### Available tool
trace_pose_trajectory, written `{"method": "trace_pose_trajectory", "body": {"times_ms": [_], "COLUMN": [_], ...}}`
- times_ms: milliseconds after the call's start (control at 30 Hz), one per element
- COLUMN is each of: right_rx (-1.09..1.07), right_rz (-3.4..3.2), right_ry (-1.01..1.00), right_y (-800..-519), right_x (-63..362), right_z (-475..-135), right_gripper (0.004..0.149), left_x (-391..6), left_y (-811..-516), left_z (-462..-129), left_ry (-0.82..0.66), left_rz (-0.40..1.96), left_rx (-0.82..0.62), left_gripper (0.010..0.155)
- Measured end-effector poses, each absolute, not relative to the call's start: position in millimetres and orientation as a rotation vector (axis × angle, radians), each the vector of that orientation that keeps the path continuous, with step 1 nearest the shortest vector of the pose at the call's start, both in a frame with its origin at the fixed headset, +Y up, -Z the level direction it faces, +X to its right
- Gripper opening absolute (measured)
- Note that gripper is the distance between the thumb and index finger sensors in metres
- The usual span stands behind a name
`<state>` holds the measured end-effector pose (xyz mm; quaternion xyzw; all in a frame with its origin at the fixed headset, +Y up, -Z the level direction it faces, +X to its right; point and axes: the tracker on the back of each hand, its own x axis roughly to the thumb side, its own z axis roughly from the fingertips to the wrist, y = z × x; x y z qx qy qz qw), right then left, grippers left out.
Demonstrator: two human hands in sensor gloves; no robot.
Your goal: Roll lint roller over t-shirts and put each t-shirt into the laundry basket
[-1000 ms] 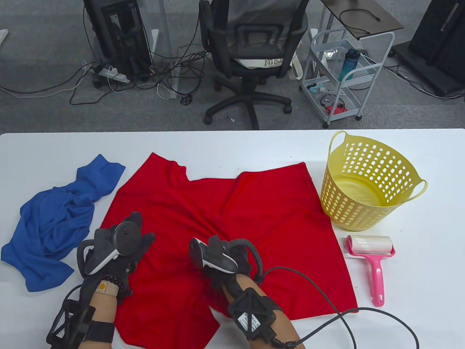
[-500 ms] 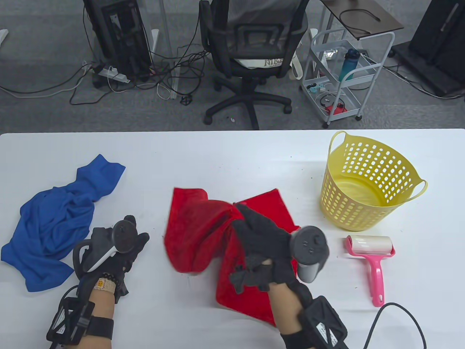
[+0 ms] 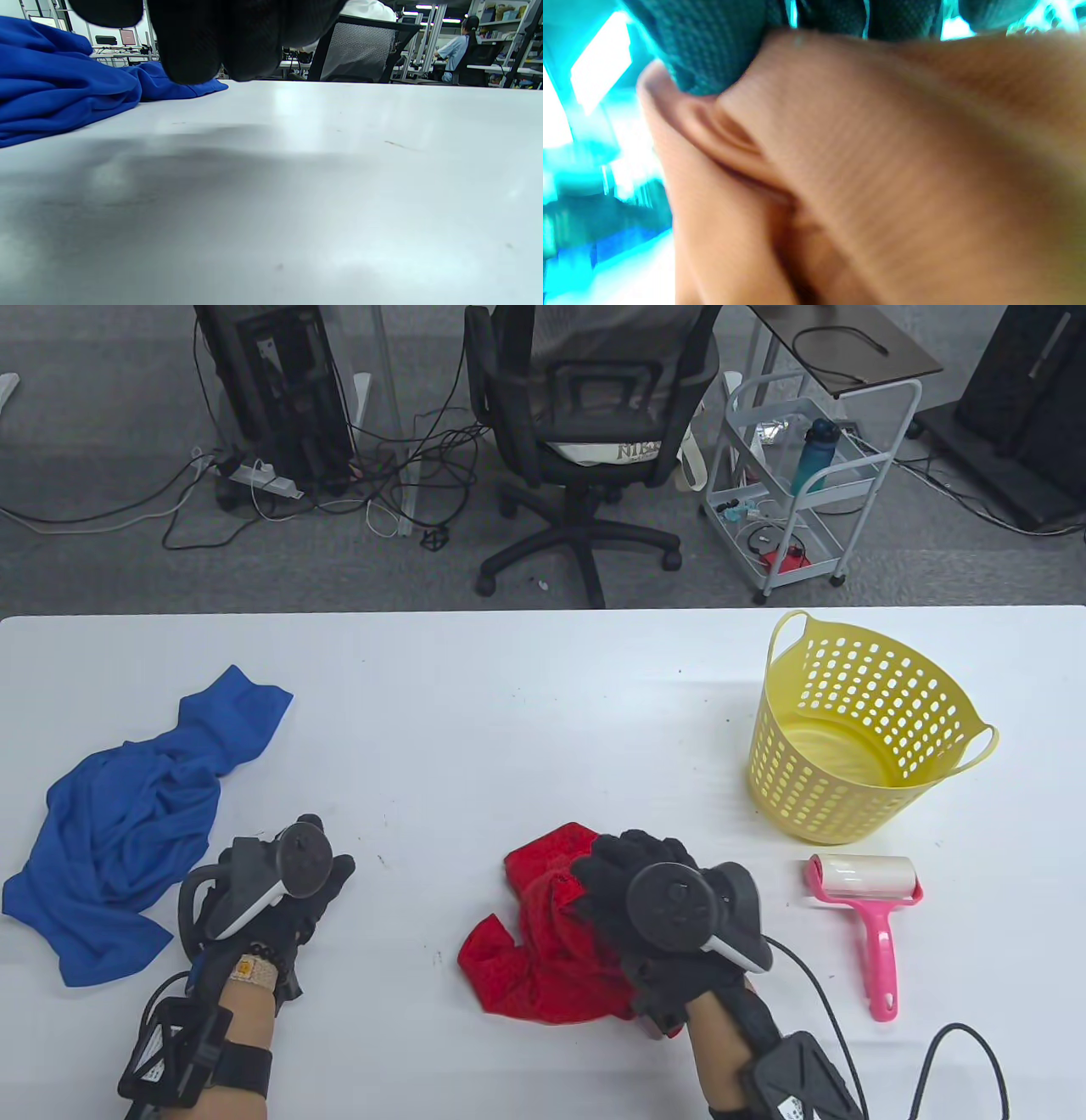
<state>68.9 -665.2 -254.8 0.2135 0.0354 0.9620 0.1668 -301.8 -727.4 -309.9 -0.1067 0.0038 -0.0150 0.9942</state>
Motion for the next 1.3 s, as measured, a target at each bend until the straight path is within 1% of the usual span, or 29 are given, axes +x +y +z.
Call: {"method": "trace_pose_trajectory", "body": {"times_ms": [33, 67, 100, 133, 167, 200, 233, 267, 300, 367, 400, 433, 500, 533, 567, 633, 667, 733, 800, 867, 1000, 1067, 1100, 1233, 1300], "right_rx": [0.611, 0.561, 0.534, 0.491, 0.44, 0.419, 0.402, 0.366, 0.347, 0.287, 0.271, 0.246, 0.31, 0.325, 0.305, 0.213, 0.186, 0.215, 0.224, 0.221, 0.164, 0.119, 0.101, -0.05, -0.129], "right_rz": [2.823, 2.908, 2.93, 2.935, 2.962, 3.018, 3.055, 3.072, 3.057, 2.947, 2.872, 2.834, 2.942, 2.985, 2.993, 2.941, 2.953, 2.965, 2.917, 2.866, 2.69, 2.631, 2.624, 2.621, 2.638], "right_ry": [0.291, 0.57, 0.744, 0.804, 0.81, 0.874, 0.881, 0.845, 0.876, 1.041, 1.062, 1.023, 0.904, 0.793, 0.688, 0.434, 0.344, 0.311, 0.243, 0.018, -0.259, -0.454, -0.516, -0.871, -0.975], "right_y": [-677, -694, -707, -721, -733, -742, -745, -751, -760, -782, -782, -779, -775, -771, -767, -760, -759, -755, -751, -729, -678, -646, -636, -581, -561], "right_x": [62, 55, 50, 45, 39, 35, 34, 33, 32, 36, 37, 38, 38, 39, 40, 44, 44, 45, 47, 59, 90, 112, 118, 156, 170], "right_z": [-257, -259, -259, -259, -260, -263, -266, -271, -276, -284, -286, -287, -290, -292, -293, -296, -297, -298, -295, -293, -291, -292, -293, -304, -312], "right_gripper": [0.047, 0.061, 0.096, 0.116, 0.119, 0.122, 0.123, 0.124, 0.126, 0.127, 0.126, 0.126, 0.122, 0.119, 0.113, 0.095, 0.088, 0.082, 0.079, 0.079, 0.08, 0.08, 0.08, 0.08, 0.08], "left_x": [-301, -299, -298, -297, -296, -296, -296, -296, -296, -298, -299, -301, -302, -302, -302, -299, -297, -293, -289, -285, -287, -292, -294, -302, -304], "left_y": [-729, -730, -731, -732, -733, -734, -734, -734, -734, -735, -735, -736, -736, -737, -737, -739, -739, -740, -739, -736, -731, -731, -731, -731, -730], "left_z": [-310, -310, -310, -310, -310, -309, -309, -309, -309, -309, -309, -309, -310, -310, -310, -311, -311, -310, -309, -308, -308, -309, -309, -310, -311], "left_ry": [0.003, -0.003, -0.006, -0.008, -0.009, -0.009, -0.008, -0.007, -0.005, 0.002, 0.006, 0.012, 0.016, 0.017, 0.016, 0.009, 0.003, -0.013, -0.03, -0.042, -0.046, -0.032, -0.028, -0.004, 0.002], "left_rz": [-0.036, -0.046, -0.054, -0.062, -0.07, -0.076, -0.08, -0.083, -0.085, -0.085, -0.081, -0.073, -0.063, -0.061, -0.063, -0.071, -0.076, -0.085, -0.092, -0.091, -0.078, -0.049, -0.043, -0.037, -0.022], "left_rx": [-0.219, -0.226, -0.23, -0.235, -0.239, -0.244, -0.247, -0.251, -0.252, -0.26, -0.262, -0.266, -0.271, -0.271, -0.273, -0.277, -0.277, -0.271, -0.262, -0.251, -0.245, -0.246, -0.25, -0.251, -0.249], "left_gripper": [0.079, 0.079, 0.079, 0.079, 0.079, 0.08, 0.08, 0.08, 0.08, 0.081, 0.081, 0.081, 0.081, 0.08, 0.08, 0.08, 0.08, 0.08, 0.08, 0.079, 0.079, 0.079, 0.079, 0.079, 0.079]}}
